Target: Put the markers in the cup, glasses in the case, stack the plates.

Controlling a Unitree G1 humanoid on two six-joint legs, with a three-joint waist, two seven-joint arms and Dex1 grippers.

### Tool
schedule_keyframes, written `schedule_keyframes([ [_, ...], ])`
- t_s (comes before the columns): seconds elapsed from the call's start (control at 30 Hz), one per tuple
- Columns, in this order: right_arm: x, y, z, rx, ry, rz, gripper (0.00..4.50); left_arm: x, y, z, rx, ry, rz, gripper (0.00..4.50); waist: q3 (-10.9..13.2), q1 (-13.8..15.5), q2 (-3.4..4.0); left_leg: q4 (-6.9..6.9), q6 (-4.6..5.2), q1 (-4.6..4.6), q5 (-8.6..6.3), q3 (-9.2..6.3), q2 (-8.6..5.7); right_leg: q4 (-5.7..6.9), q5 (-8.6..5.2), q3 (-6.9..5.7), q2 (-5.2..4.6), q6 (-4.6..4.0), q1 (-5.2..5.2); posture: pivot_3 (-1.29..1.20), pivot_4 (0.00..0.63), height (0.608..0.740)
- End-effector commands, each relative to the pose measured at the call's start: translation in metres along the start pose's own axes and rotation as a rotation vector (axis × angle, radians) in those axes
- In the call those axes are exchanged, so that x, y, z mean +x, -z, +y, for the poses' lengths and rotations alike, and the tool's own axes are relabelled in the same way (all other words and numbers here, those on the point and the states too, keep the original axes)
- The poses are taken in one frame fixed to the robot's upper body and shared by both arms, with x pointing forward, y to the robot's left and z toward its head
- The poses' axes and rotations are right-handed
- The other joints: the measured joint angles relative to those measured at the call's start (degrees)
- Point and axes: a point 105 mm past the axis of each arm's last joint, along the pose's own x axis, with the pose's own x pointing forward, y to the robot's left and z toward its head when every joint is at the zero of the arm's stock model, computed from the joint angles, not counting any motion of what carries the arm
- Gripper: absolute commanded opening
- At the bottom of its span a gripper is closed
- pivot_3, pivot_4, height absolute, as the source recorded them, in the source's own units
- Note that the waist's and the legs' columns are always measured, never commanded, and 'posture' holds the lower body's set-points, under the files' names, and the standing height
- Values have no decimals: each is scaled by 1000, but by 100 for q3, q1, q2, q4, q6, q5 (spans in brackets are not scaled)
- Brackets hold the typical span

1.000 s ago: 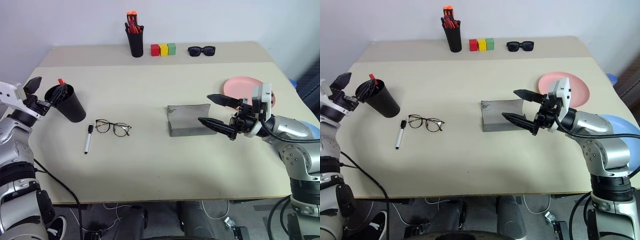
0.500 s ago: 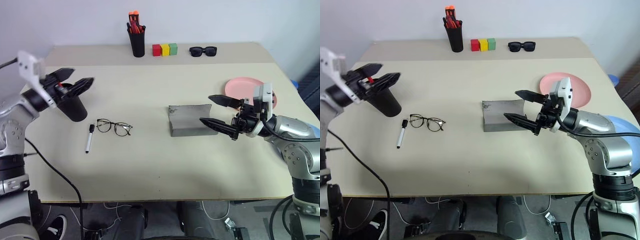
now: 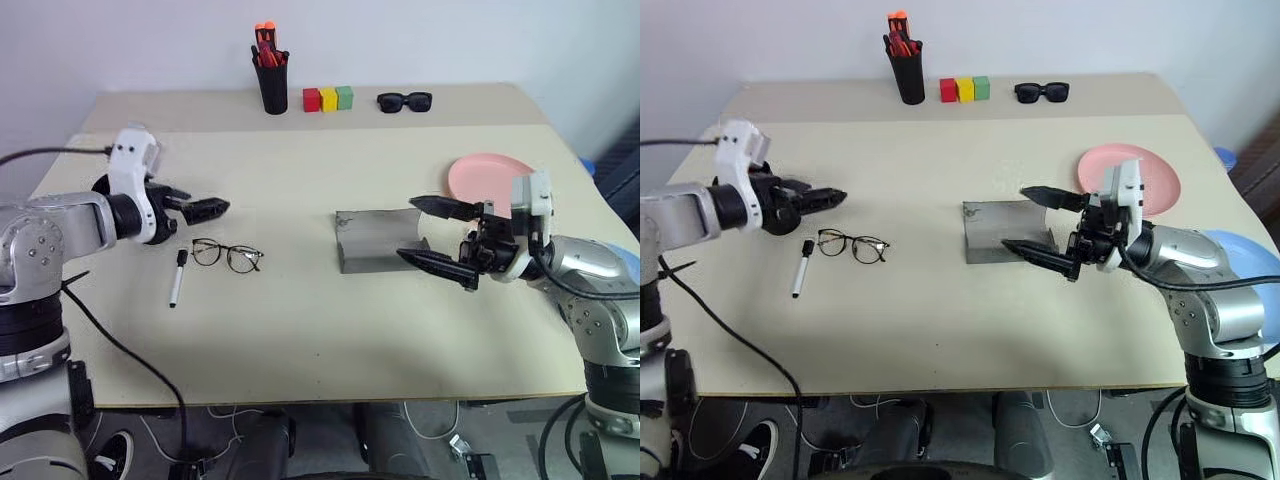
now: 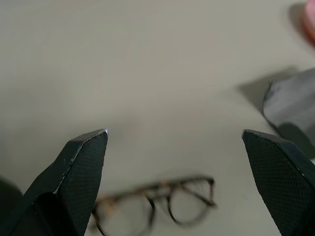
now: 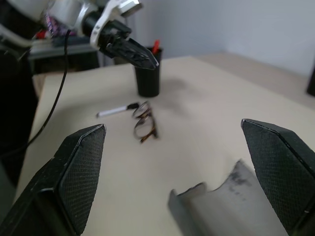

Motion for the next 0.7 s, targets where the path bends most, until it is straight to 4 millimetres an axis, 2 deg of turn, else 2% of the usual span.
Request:
schedule_keyframes([
  [0.03, 2, -15, 0, -72, -1, -24, 4500, -3, 9, 9, -29, -95, 57, 4465, 0, -16, 0, 0, -1, 1, 1, 0, 0, 1, 0, 0, 0, 0, 1, 0, 150, 740],
  [0.13, 4, -13, 0, -65, 2, -22, 4500, -7, 26, 25, -24, -187, 153, 4465, -1, -63, 1, -8, -6, 2, 3, 1, 4, 3, 0, 3, 3, -1, -8, 0, 150, 740],
  [0.2, 4, -11, -1, -53, 9, -18, 4500, -12, 36, 23, 26, -182, 222, 4465, 0, -60, 0, -12, -7, -1, 3, 3, 5, 7, 0, 3, 3, -1, -17, 0, 150, 740],
  [0.4, 3, -7, -3, -44, 20, -12, 4500, -21, 35, 33, 61, -255, 259, 4465, 0, 82, -1, -4, -8, -3, 4, 4, 1, 7, 1, 2, -5, -2, -13, 0, 150, 740],
  [0.47, 3, -7, -4, -43, 21, -13, 4500, -24, 38, 31, 70, -236, 284, 4465, 0, 102, -1, -5, -8, -3, 4, 3, 2, 8, 1, 1, -3, -2, -13, 0, 150, 740],
  [0.57, 4, -7, -5, -47, 23, -13, 4500, -28, 43, 48, 25, -316, 293, 4465, 0, 107, -1, -6, -9, -3, 4, 4, 2, 8, 0, 1, -4, -3, -13, 0, 150, 740],
  [0.7, 4, -8, -5, -50, 24, -13, 4500, -28, 57, 53, -8, -313, 339, 4465, 0, 94, -1, -6, -9, -2, 4, 4, 2, 8, 1, 1, -2, -3, -13, 0, 150, 740],
])
